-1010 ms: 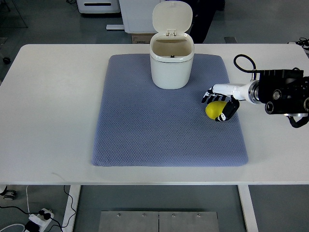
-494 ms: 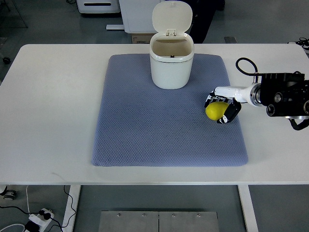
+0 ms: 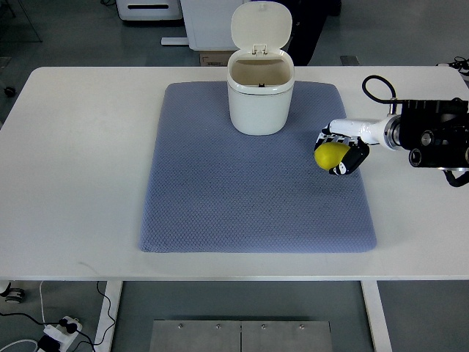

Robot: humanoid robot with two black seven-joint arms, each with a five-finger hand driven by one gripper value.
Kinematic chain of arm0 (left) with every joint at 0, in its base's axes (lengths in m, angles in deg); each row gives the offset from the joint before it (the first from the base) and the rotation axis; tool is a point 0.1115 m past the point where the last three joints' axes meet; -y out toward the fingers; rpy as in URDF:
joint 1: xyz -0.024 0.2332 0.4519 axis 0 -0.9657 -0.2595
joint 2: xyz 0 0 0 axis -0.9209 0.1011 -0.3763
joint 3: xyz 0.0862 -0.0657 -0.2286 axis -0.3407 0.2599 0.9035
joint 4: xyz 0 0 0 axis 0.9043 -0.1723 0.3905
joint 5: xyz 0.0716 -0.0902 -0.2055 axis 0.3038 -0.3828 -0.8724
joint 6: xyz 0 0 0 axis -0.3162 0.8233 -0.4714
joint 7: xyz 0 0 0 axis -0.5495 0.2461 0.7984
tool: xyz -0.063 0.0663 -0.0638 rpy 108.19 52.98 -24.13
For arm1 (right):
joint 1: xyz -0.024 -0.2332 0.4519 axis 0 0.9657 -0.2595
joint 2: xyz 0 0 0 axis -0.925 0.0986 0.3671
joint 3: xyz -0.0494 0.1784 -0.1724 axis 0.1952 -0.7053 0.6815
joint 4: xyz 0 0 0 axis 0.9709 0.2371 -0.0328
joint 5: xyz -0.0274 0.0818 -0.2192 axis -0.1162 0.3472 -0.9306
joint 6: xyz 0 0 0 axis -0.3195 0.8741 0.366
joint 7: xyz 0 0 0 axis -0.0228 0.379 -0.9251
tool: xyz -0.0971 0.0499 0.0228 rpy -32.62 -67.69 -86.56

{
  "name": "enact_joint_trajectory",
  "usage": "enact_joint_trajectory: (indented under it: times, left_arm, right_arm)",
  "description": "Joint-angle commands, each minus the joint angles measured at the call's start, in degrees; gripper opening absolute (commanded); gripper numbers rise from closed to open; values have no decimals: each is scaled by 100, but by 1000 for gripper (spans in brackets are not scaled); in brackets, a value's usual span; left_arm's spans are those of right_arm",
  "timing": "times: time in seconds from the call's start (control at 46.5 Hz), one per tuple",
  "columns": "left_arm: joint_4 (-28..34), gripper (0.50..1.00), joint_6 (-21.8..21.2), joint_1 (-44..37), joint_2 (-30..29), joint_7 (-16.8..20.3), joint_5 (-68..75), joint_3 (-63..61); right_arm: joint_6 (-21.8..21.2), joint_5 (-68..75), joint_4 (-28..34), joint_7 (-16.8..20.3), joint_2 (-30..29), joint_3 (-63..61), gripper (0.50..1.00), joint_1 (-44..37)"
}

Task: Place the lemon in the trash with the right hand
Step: 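Lift the lemon and carry it over the open white bin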

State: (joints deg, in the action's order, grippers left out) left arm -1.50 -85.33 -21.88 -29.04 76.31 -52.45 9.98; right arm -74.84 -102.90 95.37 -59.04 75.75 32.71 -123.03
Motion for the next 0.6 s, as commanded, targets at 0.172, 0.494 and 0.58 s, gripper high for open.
enact_joint_trajectory:
  times: [0.172, 0.494, 0.58]
  left_arm:
    - [2, 1000, 0, 0, 0, 0, 0, 0]
    - [-7, 1000, 0, 0, 0, 0, 0, 0]
    - [2, 1000, 0, 0, 0, 0, 0, 0]
  right_arm:
    - [-27, 26, -173, -2, 110, -4, 500, -530]
    - [-168, 96, -375, 42, 171, -57, 500, -1076]
    - [-168, 131, -410, 68, 163, -92, 500, -1146]
